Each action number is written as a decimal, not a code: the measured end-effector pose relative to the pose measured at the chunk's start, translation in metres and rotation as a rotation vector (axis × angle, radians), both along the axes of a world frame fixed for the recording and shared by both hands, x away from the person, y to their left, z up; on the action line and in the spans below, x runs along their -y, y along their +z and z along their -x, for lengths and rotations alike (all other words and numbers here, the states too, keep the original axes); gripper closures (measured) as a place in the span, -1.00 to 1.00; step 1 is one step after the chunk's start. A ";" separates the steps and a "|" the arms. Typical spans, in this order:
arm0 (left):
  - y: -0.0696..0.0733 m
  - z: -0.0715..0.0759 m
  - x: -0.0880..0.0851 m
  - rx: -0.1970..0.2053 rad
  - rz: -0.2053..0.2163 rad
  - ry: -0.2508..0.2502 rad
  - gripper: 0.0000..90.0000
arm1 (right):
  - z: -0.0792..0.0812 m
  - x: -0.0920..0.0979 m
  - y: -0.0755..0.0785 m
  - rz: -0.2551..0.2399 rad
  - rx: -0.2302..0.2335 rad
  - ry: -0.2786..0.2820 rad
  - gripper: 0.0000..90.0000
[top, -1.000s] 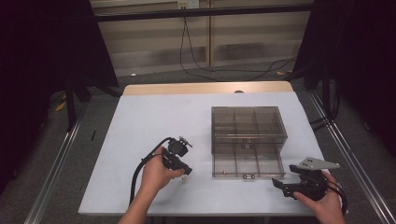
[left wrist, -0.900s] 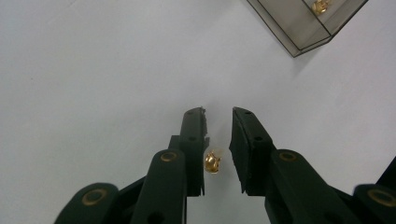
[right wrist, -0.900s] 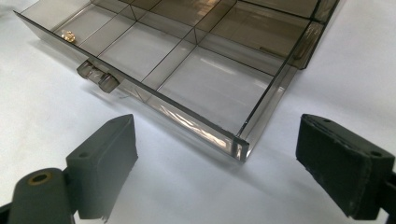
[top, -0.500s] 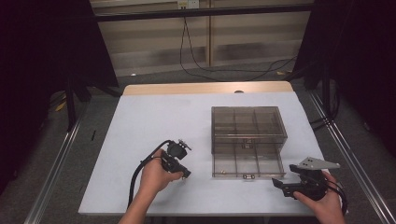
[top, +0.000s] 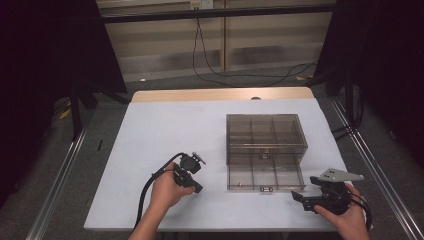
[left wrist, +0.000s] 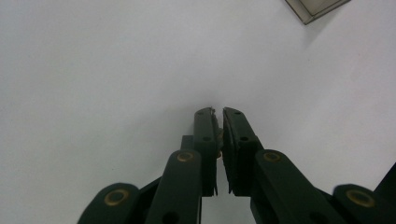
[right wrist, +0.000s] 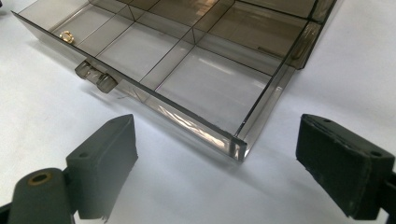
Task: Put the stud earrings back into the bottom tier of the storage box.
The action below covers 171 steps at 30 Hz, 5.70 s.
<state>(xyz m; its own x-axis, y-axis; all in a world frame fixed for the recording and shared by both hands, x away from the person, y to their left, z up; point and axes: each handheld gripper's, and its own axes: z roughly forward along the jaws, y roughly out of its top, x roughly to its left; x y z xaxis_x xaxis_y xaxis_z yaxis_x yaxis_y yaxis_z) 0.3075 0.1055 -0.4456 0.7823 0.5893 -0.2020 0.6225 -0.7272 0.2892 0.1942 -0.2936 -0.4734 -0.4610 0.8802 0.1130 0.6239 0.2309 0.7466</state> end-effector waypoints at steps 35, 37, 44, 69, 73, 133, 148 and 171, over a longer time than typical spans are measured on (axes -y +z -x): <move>0.036 -0.021 0.022 0.028 0.053 0.023 0.95 | 0.000 -0.001 0.000 0.001 -0.004 0.004 -0.73; 0.039 -0.023 0.026 0.031 0.054 0.012 0.95 | 0.000 -0.001 0.000 0.001 -0.005 0.006 -0.73; 0.043 -0.024 0.038 0.040 0.065 0.009 0.95 | 0.000 -0.001 0.000 0.003 -0.004 0.005 -0.73; 0.053 -0.026 0.068 0.053 0.062 -0.033 0.94 | 0.000 0.000 0.000 0.000 -0.003 0.008 -0.73; 0.055 -0.026 0.072 0.056 0.065 -0.041 0.94 | 0.000 0.000 0.000 -0.002 -0.002 0.005 -0.73; 0.045 -0.021 0.119 0.059 0.071 -0.114 0.94 | 0.000 -0.001 -0.001 0.004 -0.004 0.015 -0.73; 0.052 -0.022 0.113 0.080 0.117 -0.090 0.79 | 0.001 -0.001 -0.001 0.003 -0.006 0.018 -0.73; 0.094 -0.035 0.090 0.169 0.149 -0.013 0.99 | 0.000 -0.005 -0.002 0.011 -0.009 0.031 -0.73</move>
<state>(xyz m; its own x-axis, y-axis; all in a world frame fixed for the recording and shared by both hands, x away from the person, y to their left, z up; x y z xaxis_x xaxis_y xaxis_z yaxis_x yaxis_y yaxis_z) 0.3426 0.0151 -0.3516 0.8197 0.5524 -0.1514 0.5470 -0.6765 0.4931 0.1939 -0.2891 -0.4751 -0.4869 0.8668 0.1074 0.6229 0.2585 0.7383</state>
